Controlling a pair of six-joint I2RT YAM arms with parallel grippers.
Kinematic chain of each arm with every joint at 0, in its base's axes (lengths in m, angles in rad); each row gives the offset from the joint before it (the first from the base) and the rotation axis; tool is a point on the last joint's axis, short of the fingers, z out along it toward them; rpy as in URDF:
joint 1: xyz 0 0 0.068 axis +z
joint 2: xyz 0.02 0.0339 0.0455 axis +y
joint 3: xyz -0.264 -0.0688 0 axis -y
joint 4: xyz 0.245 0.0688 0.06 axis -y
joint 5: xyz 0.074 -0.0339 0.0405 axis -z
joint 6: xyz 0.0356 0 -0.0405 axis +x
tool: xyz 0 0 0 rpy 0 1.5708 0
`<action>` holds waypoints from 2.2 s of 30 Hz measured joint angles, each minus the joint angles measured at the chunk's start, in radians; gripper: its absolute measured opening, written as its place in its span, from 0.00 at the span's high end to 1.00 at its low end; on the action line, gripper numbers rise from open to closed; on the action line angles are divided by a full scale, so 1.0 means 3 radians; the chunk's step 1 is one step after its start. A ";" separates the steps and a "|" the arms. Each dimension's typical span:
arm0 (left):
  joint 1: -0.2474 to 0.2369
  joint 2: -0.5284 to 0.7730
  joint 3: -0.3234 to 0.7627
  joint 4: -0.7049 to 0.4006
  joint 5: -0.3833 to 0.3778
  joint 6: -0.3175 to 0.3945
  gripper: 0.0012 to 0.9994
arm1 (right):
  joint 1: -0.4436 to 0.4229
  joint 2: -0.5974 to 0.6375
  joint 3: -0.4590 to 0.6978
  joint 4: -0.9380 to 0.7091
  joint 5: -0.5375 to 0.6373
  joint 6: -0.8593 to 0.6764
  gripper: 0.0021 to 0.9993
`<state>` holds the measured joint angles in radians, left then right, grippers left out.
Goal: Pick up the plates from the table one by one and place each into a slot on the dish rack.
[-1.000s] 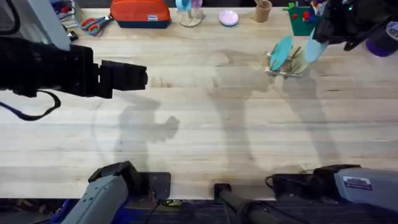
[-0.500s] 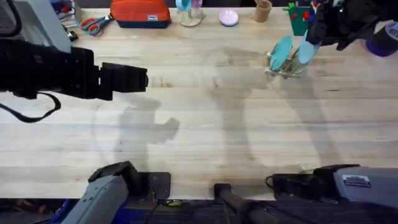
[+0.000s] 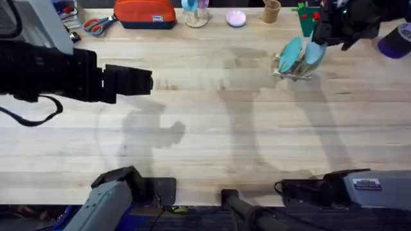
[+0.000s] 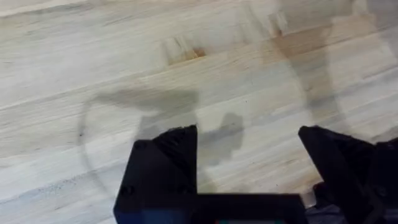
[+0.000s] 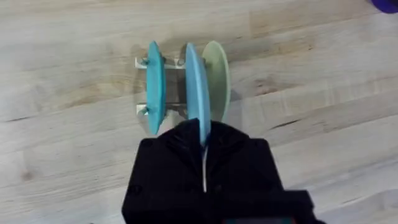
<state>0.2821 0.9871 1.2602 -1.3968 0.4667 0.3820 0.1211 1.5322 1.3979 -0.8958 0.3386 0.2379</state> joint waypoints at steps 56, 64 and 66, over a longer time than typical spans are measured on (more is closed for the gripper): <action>0.0000 0.0001 0.0000 0.0000 0.0000 0.0000 0.01 | -0.0144 0.0135 0.0000 0.0032 -0.0089 0.0055 0.97; 0.0000 0.0000 0.0000 0.0000 0.0000 0.0000 0.01 | -0.0144 0.0327 0.0000 0.0133 -0.0095 0.0055 0.97; 0.0000 0.0001 0.0000 0.0000 0.0000 0.0000 0.01 | -0.0144 0.0371 0.0000 0.0142 -0.0100 0.0054 0.97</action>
<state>0.2821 0.9872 1.2602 -1.3968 0.4667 0.3820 0.0780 1.6434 1.3979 -0.8532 0.3086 0.2541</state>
